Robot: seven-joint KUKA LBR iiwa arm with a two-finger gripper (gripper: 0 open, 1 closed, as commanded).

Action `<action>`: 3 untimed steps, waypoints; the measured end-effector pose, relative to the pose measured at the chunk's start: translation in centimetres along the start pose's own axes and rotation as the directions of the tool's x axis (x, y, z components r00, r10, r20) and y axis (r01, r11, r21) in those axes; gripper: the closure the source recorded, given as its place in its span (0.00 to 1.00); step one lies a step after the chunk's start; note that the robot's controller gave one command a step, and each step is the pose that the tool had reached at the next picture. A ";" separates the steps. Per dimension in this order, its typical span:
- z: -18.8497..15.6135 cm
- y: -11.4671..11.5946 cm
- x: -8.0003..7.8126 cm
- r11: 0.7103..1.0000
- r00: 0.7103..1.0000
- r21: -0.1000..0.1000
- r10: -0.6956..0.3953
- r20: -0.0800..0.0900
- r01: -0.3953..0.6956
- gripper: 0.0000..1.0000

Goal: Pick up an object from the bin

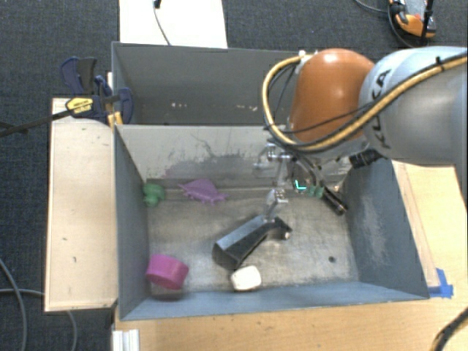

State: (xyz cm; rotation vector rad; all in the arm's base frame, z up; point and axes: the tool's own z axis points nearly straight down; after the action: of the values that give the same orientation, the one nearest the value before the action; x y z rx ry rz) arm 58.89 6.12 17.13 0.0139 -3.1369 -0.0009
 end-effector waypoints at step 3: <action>7.2 -1.2 -0.6 1.000 0.998 -0.012 0.011 0.067 -0.010 0.00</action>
Offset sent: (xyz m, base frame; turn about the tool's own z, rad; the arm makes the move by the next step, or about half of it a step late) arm -0.0169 -0.0161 -0.1013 0.0074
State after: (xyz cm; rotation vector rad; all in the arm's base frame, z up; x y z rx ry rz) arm 59.43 4.97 9.97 -0.0023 -3.2039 -0.0199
